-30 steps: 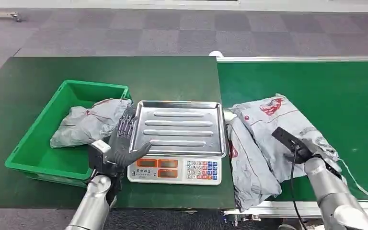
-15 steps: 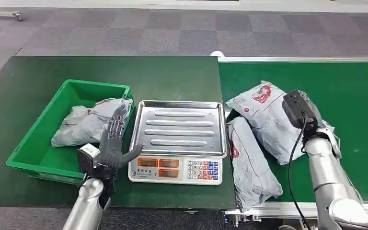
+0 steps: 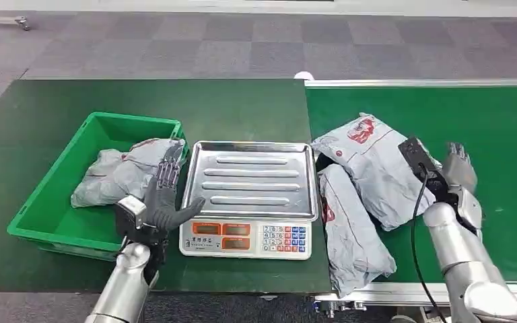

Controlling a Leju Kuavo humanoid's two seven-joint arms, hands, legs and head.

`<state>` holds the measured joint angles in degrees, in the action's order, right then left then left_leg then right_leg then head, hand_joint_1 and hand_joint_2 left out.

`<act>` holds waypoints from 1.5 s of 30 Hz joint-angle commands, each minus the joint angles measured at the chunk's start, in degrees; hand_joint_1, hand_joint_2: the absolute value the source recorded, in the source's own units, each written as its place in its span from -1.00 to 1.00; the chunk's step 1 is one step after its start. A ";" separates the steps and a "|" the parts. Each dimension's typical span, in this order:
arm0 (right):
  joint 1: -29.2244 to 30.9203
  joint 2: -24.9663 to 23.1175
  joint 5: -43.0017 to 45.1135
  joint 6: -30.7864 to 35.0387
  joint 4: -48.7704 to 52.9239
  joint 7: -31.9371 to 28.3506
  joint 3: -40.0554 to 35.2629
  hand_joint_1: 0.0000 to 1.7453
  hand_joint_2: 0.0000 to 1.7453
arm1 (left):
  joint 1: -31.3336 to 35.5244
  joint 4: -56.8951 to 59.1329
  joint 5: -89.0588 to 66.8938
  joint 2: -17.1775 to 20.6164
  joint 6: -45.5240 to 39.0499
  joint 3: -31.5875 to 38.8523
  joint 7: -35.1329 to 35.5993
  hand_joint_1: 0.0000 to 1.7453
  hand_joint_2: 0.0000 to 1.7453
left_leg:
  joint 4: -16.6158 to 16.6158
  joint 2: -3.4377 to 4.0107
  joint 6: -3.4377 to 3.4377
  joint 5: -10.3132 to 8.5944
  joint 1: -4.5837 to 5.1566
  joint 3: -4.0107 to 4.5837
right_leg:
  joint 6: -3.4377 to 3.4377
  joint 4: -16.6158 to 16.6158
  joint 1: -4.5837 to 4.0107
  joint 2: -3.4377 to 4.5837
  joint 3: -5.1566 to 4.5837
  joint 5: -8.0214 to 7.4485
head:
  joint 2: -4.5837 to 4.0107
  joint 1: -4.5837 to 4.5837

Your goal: Moved the parcel from conveyor to table for the left to box.

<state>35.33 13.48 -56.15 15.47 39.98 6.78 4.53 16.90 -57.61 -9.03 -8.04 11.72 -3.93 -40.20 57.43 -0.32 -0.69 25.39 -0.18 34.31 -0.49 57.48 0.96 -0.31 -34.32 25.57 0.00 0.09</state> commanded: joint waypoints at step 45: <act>-0.55 2.72 0.51 -30.89 -5.50 8.11 -22.60 1.00 1.00 | 1.17 4.21 1.26 0.57 -1.67 -3.36 1.91 -1.00 1.00 | -0.03 0.01 0.00 0.01 -0.02 -0.09 | 0.03 -0.05 -0.03 0.02 0.07 0.01 | 0.00 0.02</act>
<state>34.63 15.13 -56.57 -13.90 34.55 16.63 -14.99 16.26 -56.57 -8.15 -8.07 10.43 -5.09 -38.60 57.42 -0.28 -0.70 25.39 -0.18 34.31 -0.49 57.48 0.95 -0.27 -34.36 25.57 0.00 0.11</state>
